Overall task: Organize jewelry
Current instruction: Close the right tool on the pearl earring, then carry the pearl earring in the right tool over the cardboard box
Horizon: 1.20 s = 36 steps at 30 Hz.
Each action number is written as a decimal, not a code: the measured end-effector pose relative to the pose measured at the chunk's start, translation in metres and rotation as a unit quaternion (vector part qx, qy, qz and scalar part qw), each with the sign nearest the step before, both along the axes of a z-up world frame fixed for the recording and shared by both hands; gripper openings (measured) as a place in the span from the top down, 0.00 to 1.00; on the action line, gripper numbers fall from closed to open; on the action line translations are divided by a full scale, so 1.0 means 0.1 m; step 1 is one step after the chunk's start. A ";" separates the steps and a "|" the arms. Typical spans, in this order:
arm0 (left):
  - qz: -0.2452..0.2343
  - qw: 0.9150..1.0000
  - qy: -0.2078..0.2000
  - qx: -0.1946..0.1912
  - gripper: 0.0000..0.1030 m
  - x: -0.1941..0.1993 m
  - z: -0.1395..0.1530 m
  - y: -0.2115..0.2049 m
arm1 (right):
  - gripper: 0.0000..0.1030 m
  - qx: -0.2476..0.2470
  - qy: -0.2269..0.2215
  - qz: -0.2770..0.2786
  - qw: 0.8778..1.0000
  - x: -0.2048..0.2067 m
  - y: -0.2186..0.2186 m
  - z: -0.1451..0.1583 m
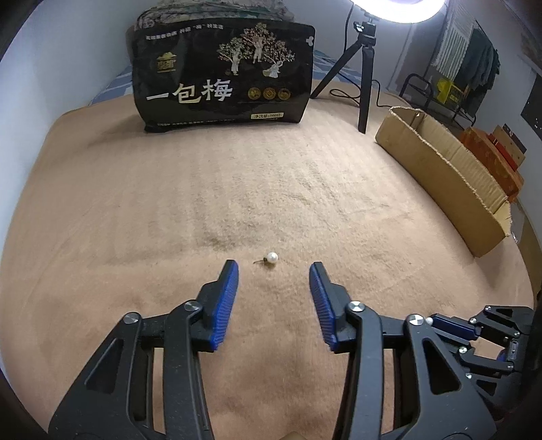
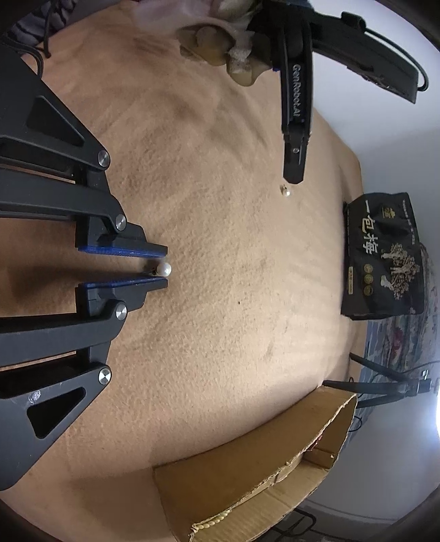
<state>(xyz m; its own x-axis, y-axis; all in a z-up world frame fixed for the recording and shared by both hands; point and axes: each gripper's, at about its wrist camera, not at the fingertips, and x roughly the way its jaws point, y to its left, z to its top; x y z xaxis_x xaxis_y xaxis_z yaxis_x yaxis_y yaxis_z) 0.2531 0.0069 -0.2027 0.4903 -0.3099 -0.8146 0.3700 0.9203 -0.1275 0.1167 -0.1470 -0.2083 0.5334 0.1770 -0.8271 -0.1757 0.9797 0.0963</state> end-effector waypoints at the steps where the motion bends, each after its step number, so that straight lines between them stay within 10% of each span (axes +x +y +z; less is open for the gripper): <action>1: -0.001 1.000 0.001 0.003 0.62 0.02 -0.02 -0.02 | 0.92 0.001 0.000 -0.001 1.000 0.01 -0.01 0.00; 14: -0.006 1.000 0.012 0.022 0.85 0.18 -0.21 -0.14 | 0.93 -0.004 -0.005 -0.021 1.000 0.10 -0.10 -0.02; 36: -0.008 0.999 -0.023 0.023 0.95 -0.08 0.08 -0.14 | 0.93 0.005 -0.018 -0.035 0.999 0.06 -0.21 0.16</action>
<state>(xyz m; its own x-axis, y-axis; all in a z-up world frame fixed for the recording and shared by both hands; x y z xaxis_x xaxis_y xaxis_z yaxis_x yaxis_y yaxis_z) 0.2455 -0.0071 -0.1944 0.5234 -0.2802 -0.8047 0.3887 0.9189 -0.0672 0.1232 -0.1680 -0.1918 0.5735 0.1454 -0.8062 -0.1097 0.9889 0.1003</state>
